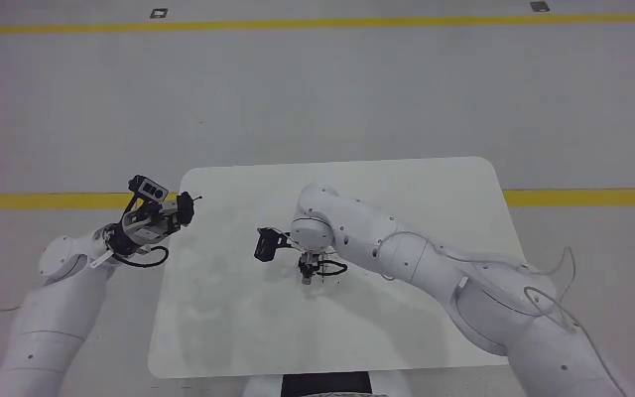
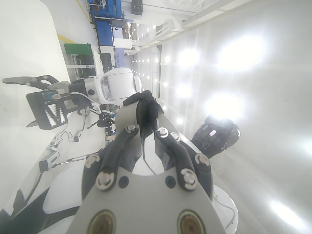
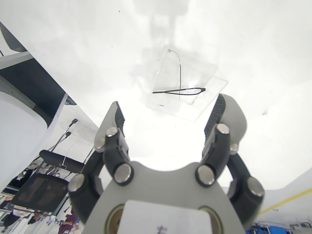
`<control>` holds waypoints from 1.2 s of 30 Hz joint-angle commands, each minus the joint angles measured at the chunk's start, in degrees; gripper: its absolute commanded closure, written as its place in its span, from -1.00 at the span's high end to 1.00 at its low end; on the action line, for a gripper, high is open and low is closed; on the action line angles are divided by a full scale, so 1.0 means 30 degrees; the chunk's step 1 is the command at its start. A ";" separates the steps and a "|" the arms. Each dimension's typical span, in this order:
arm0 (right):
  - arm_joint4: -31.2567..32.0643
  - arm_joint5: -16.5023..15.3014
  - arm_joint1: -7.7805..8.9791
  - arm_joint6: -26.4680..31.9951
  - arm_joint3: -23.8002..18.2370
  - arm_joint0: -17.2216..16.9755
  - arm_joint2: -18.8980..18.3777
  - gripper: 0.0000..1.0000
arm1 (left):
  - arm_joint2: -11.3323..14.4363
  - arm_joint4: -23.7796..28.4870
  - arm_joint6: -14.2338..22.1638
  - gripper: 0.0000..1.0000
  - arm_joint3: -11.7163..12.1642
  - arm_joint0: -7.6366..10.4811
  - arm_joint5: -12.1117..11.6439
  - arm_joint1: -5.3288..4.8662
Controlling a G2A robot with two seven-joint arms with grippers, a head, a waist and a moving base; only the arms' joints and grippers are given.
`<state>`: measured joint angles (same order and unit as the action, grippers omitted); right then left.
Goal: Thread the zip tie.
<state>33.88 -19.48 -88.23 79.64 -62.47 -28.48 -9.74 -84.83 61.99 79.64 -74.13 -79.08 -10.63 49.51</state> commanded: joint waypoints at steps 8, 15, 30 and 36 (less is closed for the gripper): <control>0.0515 0.0000 -0.0004 0.0000 0.0237 -0.0082 -0.0001 -0.58 | 0.0000 0.0000 0.0000 -1.00 0.0000 0.0000 0.0000 0.0000; 0.0880 0.0000 -0.0143 -0.0185 0.0461 -0.0257 -0.0001 -0.78 | 0.0000 0.0000 0.0000 -1.00 0.0000 0.0000 0.0000 0.0000; 0.1963 0.0000 -0.0646 -0.1174 0.1702 -0.1006 -0.0001 -0.58 | 0.0000 0.0000 0.0000 -1.00 0.0000 0.0000 0.0000 0.0000; 0.2225 0.0000 -0.0890 -0.1350 0.2179 -0.1136 -0.0001 -0.64 | 0.0000 0.0000 0.0000 -1.00 0.0000 0.0000 0.0000 0.0000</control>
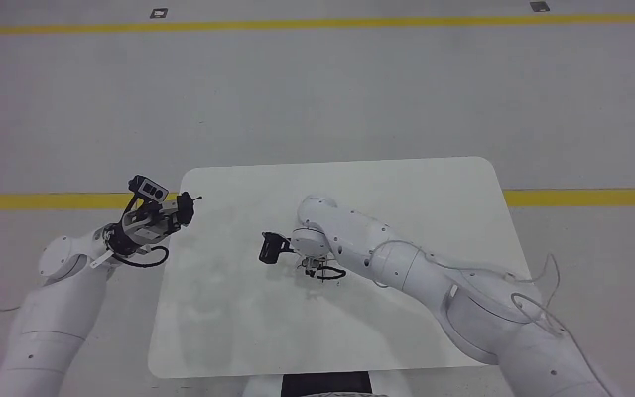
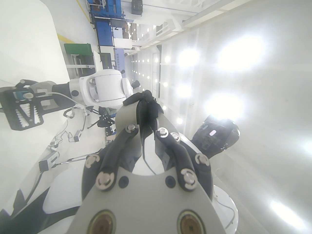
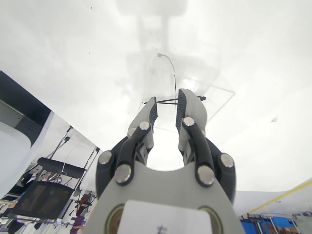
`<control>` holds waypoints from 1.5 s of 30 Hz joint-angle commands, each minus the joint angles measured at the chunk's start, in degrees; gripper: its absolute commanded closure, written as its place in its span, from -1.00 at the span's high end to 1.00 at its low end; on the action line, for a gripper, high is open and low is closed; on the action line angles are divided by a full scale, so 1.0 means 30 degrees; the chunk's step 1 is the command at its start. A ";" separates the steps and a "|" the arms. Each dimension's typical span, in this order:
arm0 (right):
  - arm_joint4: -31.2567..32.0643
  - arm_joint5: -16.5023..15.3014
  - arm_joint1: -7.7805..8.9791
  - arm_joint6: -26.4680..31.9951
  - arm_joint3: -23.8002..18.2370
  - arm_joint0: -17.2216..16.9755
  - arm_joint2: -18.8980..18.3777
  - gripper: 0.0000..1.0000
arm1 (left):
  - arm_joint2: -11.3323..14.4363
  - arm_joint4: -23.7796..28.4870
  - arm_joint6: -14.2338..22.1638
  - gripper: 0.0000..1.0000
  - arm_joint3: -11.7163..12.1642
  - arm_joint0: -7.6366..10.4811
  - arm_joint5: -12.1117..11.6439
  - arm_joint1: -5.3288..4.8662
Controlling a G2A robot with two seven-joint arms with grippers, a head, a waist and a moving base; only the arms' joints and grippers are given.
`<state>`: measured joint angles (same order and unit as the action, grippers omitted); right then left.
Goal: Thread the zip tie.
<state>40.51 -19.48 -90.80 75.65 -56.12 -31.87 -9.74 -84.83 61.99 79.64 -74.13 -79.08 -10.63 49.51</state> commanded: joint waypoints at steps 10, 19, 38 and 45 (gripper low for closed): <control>0.0439 0.0000 -0.0441 -0.0291 0.0894 -0.0195 0.0000 -0.66 | 0.0000 0.0000 0.0000 -1.00 0.0000 0.0000 0.0000 0.0000; 0.1085 0.0000 -0.0866 -0.0823 0.1665 -0.0430 0.0000 -0.74 | 0.0000 0.0000 0.0000 -1.00 0.0000 0.0000 0.0000 0.0000; 0.1090 0.0000 -0.1628 -0.1303 0.3329 -0.0439 0.0000 -0.78 | 0.0000 0.0000 0.0000 -1.00 0.0000 0.0000 0.0000 0.0000; 0.0989 0.0000 -0.1841 -0.1381 0.3837 -0.0400 0.0000 -0.80 | 0.0000 0.0000 0.0000 -1.00 0.0000 0.0000 0.0000 0.0000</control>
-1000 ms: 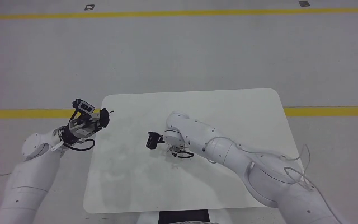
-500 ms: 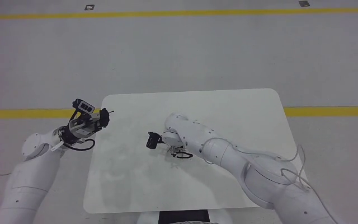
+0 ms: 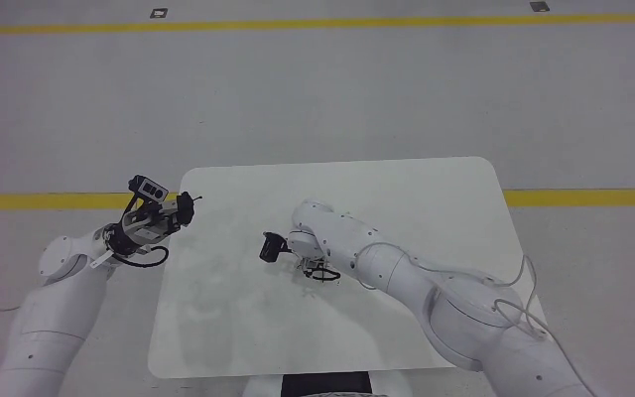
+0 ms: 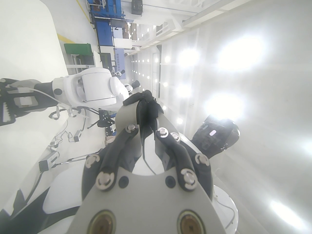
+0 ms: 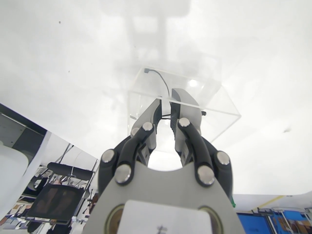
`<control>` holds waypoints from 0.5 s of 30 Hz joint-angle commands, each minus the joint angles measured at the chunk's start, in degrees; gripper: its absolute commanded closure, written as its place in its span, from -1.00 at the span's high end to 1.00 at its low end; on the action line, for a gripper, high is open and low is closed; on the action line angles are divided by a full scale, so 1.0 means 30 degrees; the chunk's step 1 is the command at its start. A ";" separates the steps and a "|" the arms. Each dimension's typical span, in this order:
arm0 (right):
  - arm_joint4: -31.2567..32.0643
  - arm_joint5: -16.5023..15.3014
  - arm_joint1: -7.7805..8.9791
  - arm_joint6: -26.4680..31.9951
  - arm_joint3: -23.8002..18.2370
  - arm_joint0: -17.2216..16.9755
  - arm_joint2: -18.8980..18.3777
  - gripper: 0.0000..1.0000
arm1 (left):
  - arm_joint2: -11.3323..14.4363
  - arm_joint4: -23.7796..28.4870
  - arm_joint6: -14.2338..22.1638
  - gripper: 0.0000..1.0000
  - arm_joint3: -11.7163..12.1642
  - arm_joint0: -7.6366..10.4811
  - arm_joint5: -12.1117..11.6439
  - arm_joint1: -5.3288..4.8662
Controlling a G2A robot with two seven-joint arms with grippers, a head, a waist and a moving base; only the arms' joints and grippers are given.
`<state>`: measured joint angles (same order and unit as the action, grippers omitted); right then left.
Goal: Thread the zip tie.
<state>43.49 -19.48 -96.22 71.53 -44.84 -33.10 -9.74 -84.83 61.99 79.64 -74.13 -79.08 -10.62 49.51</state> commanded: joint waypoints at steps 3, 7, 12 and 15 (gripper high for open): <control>0.0006 0.0000 -0.0127 -0.0035 0.0255 0.0031 0.0000 -0.78 | 0.0000 0.0000 0.0000 -1.00 0.0000 0.0000 0.0000 0.0000; 0.0022 0.0000 -0.0238 -0.0077 0.0457 0.0069 0.0000 -0.76 | 0.0000 0.0000 0.0000 -1.00 0.0000 0.0000 0.0000 0.0000; -0.0020 0.0000 -0.0344 0.0041 0.0639 0.0093 0.0000 -0.78 | 0.0000 0.0000 0.0000 -1.00 0.0000 0.0000 0.0000 0.0000; -0.0072 0.0000 -0.0407 0.0158 0.0762 0.0070 0.0000 -0.78 | 0.0000 0.0000 0.0000 -1.00 0.0000 0.0000 0.0000 0.0000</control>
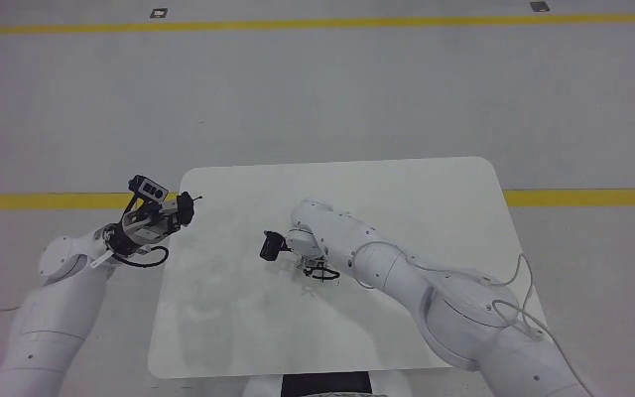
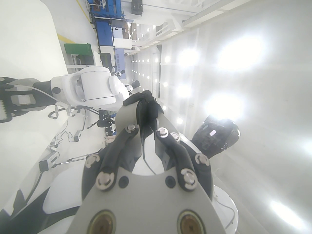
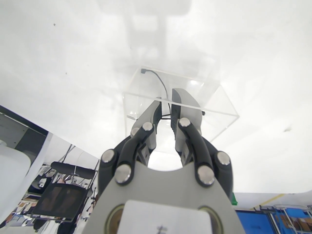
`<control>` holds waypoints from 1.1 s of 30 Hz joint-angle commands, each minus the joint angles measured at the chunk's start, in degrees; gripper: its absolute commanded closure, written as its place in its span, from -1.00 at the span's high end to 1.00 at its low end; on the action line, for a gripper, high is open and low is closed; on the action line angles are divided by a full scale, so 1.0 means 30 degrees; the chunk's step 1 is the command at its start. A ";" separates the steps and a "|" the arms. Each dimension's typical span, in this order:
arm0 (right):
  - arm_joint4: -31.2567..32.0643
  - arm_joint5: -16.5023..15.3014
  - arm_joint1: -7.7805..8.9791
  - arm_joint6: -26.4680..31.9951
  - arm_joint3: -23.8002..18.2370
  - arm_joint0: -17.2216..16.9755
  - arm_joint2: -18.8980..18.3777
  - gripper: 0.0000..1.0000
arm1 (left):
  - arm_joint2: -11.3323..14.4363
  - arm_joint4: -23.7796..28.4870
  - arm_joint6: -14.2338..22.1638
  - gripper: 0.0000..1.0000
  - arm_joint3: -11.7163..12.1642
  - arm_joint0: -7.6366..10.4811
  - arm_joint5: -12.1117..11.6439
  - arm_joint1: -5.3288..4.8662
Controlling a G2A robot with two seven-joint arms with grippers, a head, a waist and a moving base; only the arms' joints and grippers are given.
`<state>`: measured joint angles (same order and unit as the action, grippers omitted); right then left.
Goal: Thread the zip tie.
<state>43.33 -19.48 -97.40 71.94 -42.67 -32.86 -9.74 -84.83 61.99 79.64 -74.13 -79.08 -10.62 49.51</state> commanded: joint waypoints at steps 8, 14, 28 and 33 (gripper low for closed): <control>-0.0063 0.0000 -0.0185 0.0127 0.0402 0.0001 0.0000 -1.00 | 0.0000 0.0000 0.0000 -1.00 0.0000 0.0000 0.0000 0.0000; -0.0117 0.0000 -0.0234 0.0080 0.0564 0.0103 0.0000 -1.00 | 0.0000 0.0000 0.0000 -1.00 0.0000 0.0000 0.0000 0.0000; -0.1956 0.0000 0.0582 0.0933 -0.0797 0.1038 -0.0085 -1.00 | 0.0000 0.0000 0.0000 -1.00 0.0000 0.0000 0.0000 0.0000; -0.3166 0.0000 0.1519 0.1322 -0.2172 0.1582 -0.0770 -1.00 | 0.0000 0.0000 0.0000 -1.00 0.0000 0.0000 0.0000 0.0000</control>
<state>34.53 -19.48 -93.61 76.08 -48.16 -28.39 -11.39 -84.83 61.99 79.64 -74.13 -79.08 -10.63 49.51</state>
